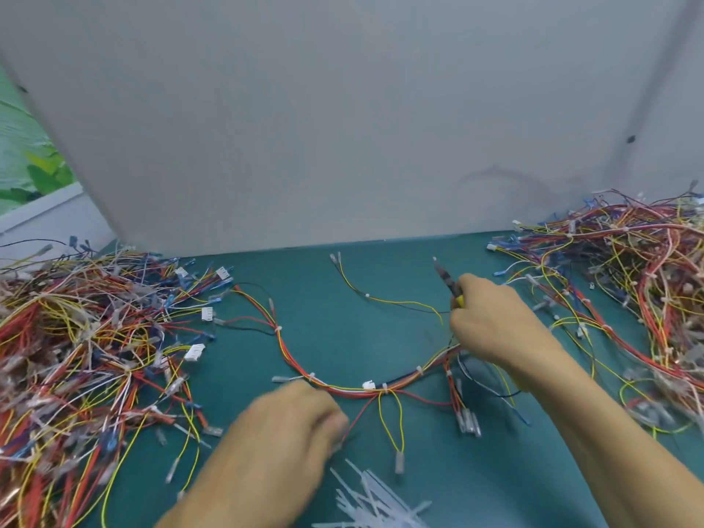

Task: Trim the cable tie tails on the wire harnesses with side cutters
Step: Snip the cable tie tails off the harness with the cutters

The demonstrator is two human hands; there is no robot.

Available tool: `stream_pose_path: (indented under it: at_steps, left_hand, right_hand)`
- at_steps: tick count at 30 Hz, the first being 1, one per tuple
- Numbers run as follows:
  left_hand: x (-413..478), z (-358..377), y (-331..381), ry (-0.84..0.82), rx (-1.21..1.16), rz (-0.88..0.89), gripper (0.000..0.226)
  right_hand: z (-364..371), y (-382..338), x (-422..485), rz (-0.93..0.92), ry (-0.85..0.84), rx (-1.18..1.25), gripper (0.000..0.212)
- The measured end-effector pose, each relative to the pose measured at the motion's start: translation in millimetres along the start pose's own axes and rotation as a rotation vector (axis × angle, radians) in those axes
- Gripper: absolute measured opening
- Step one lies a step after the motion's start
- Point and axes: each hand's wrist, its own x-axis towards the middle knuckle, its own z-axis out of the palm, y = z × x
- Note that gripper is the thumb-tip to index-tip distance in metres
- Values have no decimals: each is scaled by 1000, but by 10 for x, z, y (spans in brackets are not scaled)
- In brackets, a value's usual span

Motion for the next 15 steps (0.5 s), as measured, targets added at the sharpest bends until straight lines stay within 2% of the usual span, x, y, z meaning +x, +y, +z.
stream_pose_path:
  at_steps: [3,7,11,15]
  left_hand:
    - [356,-62,-257,171,93,-273,32]
    - [840,-75,-527,145,152,-561,49]
    - [1059,9,-599,109,151,-658,43]
    - [1128,69,-585,133,96,-655,19]
  right_hand:
    - [73,64,20,84,67,-97,7]
    - [248,50,-26,104,81,-264,24]
    - [431,-40,-80,68,98,-388,34]
    - [434,-96,-92,63,13,-437,24]
